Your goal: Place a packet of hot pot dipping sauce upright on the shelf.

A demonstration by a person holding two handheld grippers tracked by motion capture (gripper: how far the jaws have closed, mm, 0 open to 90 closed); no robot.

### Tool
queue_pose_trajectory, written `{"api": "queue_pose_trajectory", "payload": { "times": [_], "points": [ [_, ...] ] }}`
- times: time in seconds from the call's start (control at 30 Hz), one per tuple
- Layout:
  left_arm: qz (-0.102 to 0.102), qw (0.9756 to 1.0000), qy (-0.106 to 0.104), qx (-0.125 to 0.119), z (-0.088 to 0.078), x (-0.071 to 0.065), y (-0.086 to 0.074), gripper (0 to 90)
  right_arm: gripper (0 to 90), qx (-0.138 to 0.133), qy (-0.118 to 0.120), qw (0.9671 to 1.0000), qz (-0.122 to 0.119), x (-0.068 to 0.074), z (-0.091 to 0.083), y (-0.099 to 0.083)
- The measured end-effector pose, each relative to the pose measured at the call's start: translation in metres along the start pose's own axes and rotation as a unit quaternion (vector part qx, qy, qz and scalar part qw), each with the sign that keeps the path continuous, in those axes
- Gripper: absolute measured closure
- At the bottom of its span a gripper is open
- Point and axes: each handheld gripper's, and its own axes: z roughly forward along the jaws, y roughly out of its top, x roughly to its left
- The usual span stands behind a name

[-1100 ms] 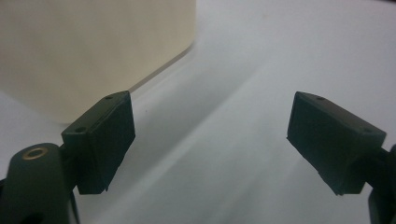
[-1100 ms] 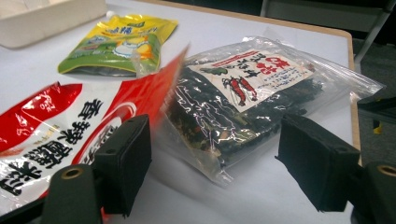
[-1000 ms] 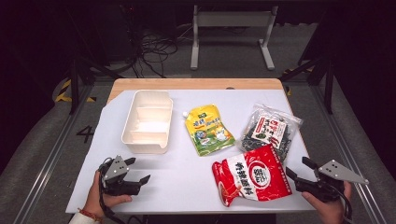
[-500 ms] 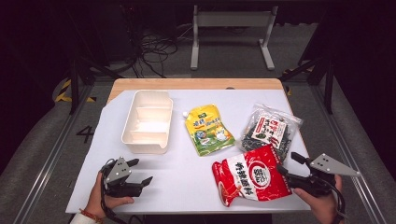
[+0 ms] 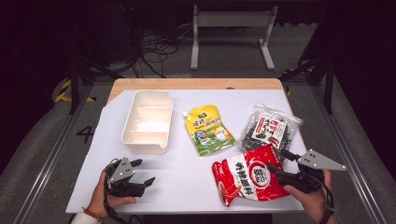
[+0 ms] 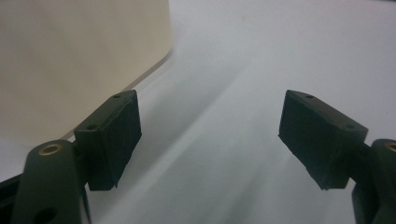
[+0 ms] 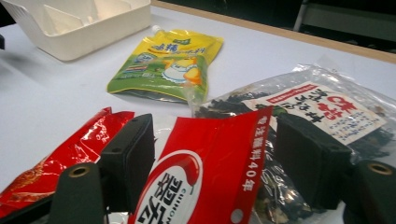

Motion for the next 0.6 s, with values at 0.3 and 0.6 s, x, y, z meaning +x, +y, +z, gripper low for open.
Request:
{"api": "queue_pose_trajectory", "payload": {
  "times": [0.3,0.6],
  "points": [
    [0.005,1.0,-0.002,0.005,0.002,-0.001,0.001,21.7,32.2,0.013,0.02,0.9996,-0.012,0.011,0.013,0.006],
    [0.008,0.9999,-0.004,0.007,0.003,-0.001,0.001,21.5,32.2,0.026,0.025,0.9991,-0.022,0.015,0.021,0.011]
  ]
}}
